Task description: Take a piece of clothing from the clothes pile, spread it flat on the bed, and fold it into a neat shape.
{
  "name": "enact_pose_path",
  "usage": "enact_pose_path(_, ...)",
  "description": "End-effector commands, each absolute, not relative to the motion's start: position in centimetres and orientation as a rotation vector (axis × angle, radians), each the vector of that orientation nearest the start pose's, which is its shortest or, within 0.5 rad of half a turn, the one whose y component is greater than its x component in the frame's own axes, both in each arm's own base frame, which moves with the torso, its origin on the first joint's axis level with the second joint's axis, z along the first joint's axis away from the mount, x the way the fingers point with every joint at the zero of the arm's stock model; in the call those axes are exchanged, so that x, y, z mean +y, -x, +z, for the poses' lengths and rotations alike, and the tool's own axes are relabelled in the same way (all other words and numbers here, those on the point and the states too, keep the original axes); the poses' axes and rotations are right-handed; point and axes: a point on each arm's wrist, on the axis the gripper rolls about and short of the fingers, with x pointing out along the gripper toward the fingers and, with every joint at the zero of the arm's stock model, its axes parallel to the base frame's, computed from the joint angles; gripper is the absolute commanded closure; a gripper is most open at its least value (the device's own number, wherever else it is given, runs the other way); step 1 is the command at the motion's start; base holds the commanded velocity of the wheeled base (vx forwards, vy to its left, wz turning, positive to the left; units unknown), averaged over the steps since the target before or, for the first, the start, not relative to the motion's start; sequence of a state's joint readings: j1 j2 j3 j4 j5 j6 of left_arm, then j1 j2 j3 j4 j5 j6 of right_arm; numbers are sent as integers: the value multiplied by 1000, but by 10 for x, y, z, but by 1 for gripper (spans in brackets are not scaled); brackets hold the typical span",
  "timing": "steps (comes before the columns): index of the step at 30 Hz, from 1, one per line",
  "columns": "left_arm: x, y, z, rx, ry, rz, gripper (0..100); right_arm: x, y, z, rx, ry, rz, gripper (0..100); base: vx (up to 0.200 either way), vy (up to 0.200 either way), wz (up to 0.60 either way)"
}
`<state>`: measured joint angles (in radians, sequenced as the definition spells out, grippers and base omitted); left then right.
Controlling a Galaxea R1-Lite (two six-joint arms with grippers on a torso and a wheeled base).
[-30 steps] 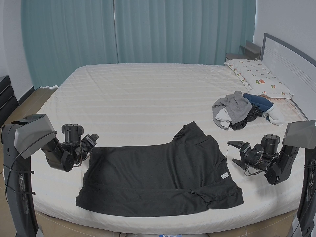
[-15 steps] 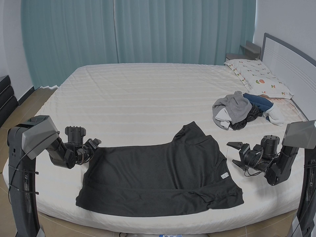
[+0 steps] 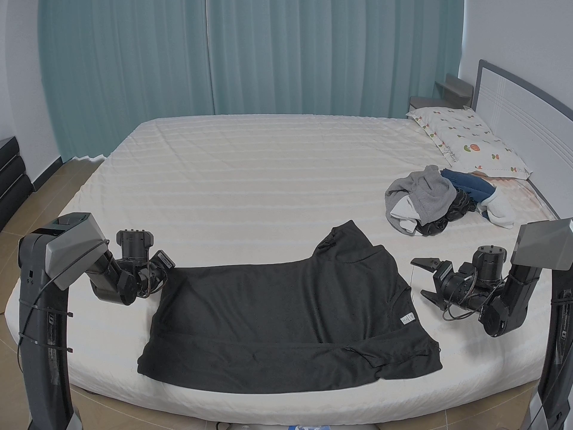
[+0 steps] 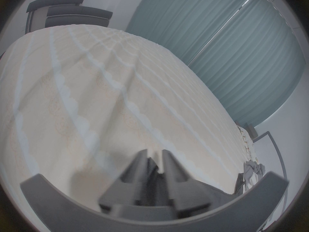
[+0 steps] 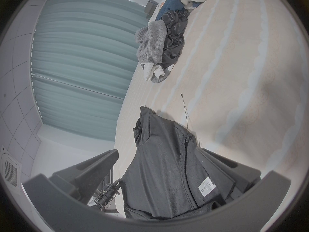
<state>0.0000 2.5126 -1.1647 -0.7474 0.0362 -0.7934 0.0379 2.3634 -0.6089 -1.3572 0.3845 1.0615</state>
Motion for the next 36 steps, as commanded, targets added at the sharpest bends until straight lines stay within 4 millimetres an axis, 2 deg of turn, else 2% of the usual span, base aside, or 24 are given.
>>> enact_pose_path(1,4,-440,-35,541,761,275,100,22,-348,-14,581,-1100,169,0,0,0,0)
enact_pose_path(10,4,-442,-31,448,767,245,100,22,-348,-14,581,-1100,169,0,0,0,0)
enact_pose_path(16,8,-437,-33,462,772,258,100,22,-348,-14,580,-1100,170,0,0,0,0)
enact_pose_path(22,10,-433,-26,471,810,222,100,22,-348,-14,581,-1100,169,0,0,0,0)
enact_pose_path(23,10,-434,-26,477,828,206,0,22,-348,-16,583,-1098,167,0,0,0,0)
enact_pose_path(36,12,-432,-30,525,818,136,0,22,-348,-15,582,-1098,169,0,0,0,0)
